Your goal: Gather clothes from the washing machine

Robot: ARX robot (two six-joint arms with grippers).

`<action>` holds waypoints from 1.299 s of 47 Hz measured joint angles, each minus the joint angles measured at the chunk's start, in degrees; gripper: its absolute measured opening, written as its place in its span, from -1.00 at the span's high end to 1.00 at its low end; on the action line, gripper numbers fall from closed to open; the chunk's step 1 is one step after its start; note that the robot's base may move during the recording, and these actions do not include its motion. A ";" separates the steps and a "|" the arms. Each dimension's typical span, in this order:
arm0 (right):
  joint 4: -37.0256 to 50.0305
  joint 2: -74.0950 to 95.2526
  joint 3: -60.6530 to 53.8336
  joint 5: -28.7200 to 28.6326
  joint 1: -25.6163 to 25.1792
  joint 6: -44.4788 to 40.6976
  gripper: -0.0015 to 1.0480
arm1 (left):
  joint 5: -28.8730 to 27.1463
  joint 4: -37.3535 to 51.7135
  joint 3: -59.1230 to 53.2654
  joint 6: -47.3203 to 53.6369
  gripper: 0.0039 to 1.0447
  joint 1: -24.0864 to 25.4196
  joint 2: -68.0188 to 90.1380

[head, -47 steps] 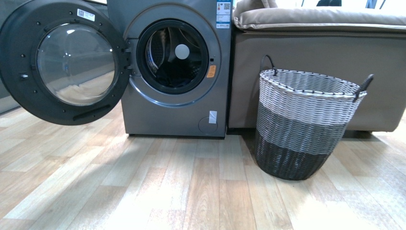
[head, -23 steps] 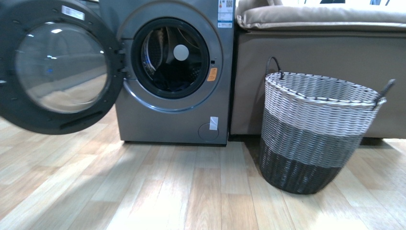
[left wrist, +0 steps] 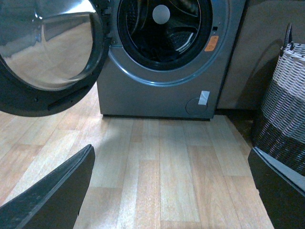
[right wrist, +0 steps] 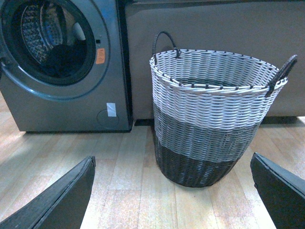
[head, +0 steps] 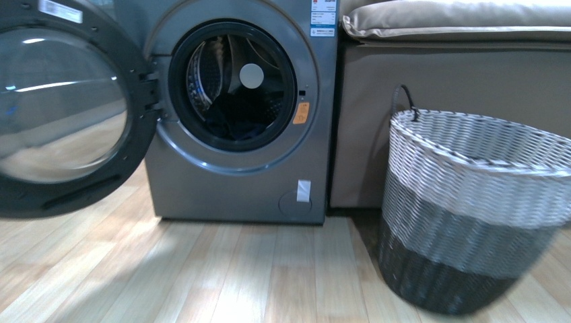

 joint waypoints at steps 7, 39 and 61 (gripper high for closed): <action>0.00 0.00 0.00 0.15 0.00 0.00 -0.86 | 0.07 0.02 0.00 0.02 -0.88 0.00 -0.09; 0.02 0.00 -0.02 0.09 -0.02 0.00 -0.86 | 0.04 -0.02 0.00 0.02 -0.88 0.00 -0.07; 0.02 0.04 -0.02 0.04 -0.02 0.00 -0.85 | 0.09 0.02 0.00 0.02 -0.88 0.00 -0.11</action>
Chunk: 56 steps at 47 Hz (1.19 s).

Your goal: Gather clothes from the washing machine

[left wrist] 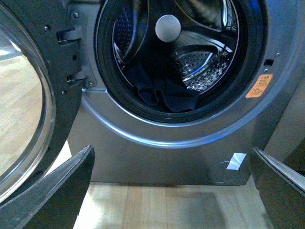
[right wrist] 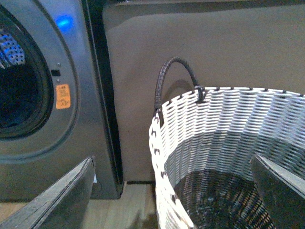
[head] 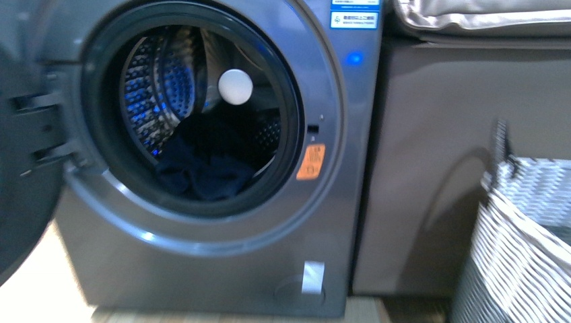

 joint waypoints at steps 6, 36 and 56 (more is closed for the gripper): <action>0.00 -0.04 0.00 -0.02 0.00 0.00 -0.86 | -0.02 0.00 0.00 0.00 -0.88 0.00 -0.02; 0.00 -0.04 0.00 -0.04 0.00 0.00 -0.85 | -0.04 -0.02 0.00 0.00 -0.88 0.00 0.09; 0.00 -0.04 0.00 -0.04 0.00 0.00 -0.86 | -0.07 -0.02 0.00 0.00 -0.88 0.00 0.04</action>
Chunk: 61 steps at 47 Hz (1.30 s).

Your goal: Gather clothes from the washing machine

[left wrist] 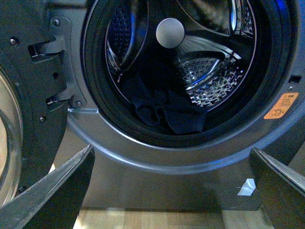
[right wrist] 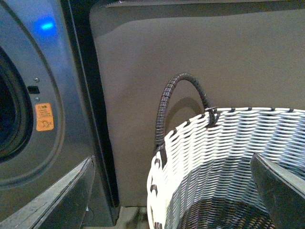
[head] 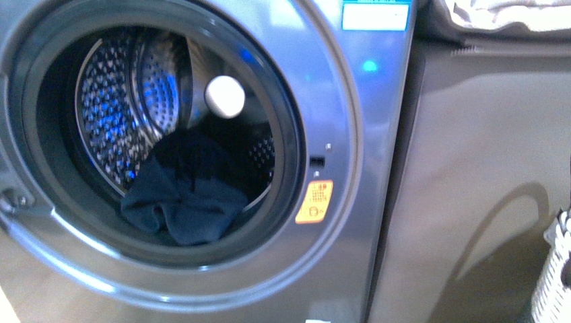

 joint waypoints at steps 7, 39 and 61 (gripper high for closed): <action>0.00 0.00 0.00 0.02 0.00 0.00 -0.85 | 0.04 0.00 0.00 0.00 -0.88 0.00 0.04; 0.00 0.00 0.00 0.00 0.00 0.00 -0.86 | 8.85 56.94 18.91 0.09 -0.88 -7.76 73.94; 0.00 0.00 0.00 0.00 0.00 0.00 -0.86 | 6.49 53.57 47.12 5.20 -0.88 -4.87 107.14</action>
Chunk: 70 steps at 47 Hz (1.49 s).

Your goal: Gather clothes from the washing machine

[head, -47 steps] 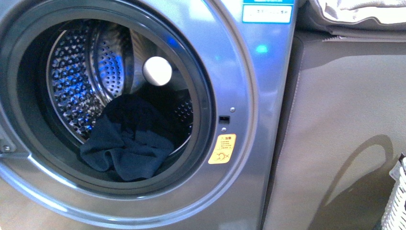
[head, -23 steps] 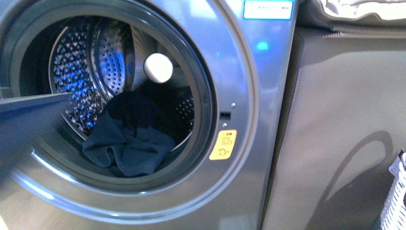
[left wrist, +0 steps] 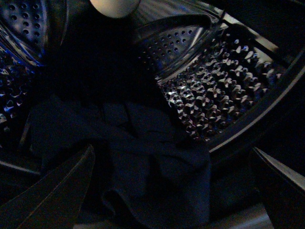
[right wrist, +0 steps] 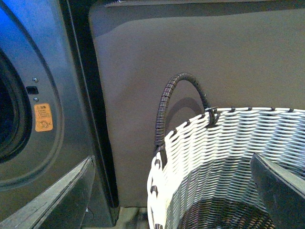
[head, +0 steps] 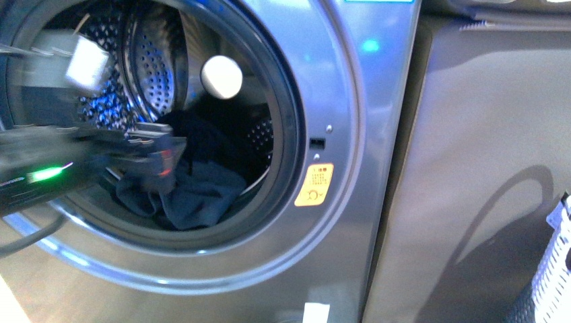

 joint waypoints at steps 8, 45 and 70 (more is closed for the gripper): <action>0.00 0.00 0.00 0.00 0.00 0.00 -0.86 | -1.66 -4.26 10.38 1.07 -0.88 0.87 8.87; 0.00 0.00 0.00 0.00 0.00 0.00 -0.86 | 0.09 -35.15 48.72 -4.63 -0.88 2.89 31.89; 0.00 0.00 0.00 0.00 0.00 0.00 -0.86 | -0.70 -49.00 52.09 -0.42 -0.88 1.49 32.85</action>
